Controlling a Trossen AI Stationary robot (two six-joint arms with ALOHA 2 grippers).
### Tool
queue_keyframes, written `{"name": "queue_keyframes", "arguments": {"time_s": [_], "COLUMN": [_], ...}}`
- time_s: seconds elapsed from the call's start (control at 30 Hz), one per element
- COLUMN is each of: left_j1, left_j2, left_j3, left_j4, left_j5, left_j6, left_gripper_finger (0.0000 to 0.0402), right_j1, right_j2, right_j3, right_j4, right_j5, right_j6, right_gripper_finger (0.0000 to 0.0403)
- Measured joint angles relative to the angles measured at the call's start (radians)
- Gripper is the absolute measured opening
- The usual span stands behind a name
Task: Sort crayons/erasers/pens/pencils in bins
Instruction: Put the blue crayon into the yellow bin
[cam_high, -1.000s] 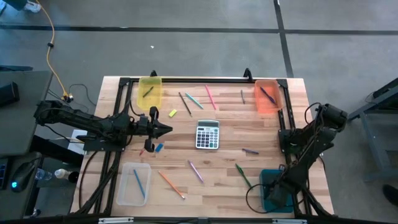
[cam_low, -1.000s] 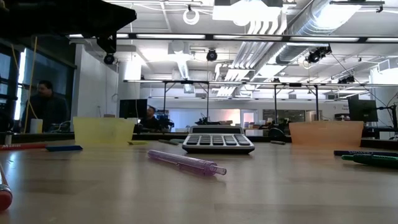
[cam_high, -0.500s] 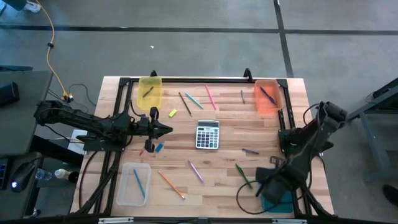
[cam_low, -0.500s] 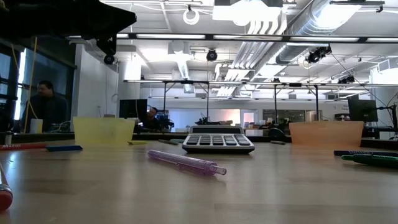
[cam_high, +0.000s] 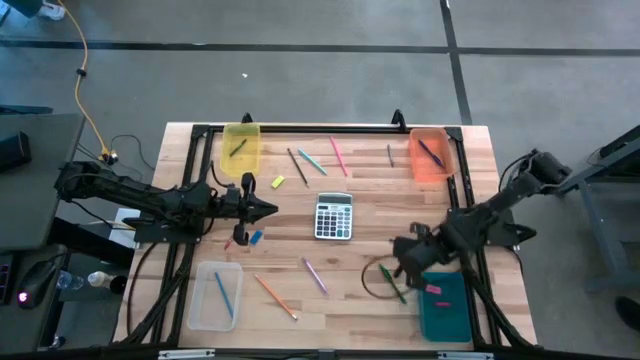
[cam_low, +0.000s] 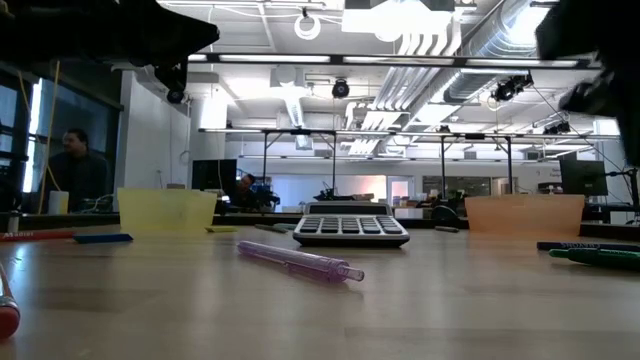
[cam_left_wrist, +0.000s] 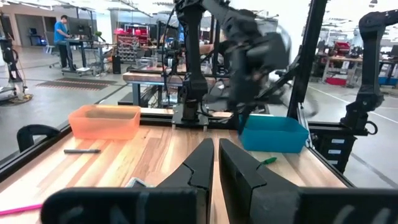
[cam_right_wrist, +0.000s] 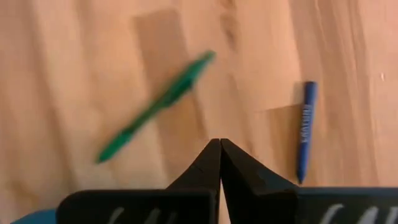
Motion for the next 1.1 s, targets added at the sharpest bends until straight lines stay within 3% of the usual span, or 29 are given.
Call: {"name": "queue_keyframes", "arguments": {"time_s": [0.27, 0.63, 1.1], "left_j1": [0.000, 0.000, 0.000], "left_j2": [0.000, 0.000, 0.000], "left_j3": [0.000, 0.000, 0.000], "left_j4": [0.000, -0.001, -0.003], "left_j5": [-0.003, -0.004, -0.006], "left_j6": [0.001, 0.002, 0.002], "left_gripper_finger": [0.0016, 0.0016, 0.0016], "right_j1": [-0.195, -0.249, -0.248], "right_j2": [-0.005, 0.002, 0.002], "right_j3": [-0.154, -0.219, -0.233], "right_j4": [0.050, 0.049, 0.080], "right_j5": [-0.030, -0.055, -0.063], "right_j6": [-0.067, -0.045, -0.066], "right_gripper_finger": [0.0011, 0.0115, 0.0082]}}
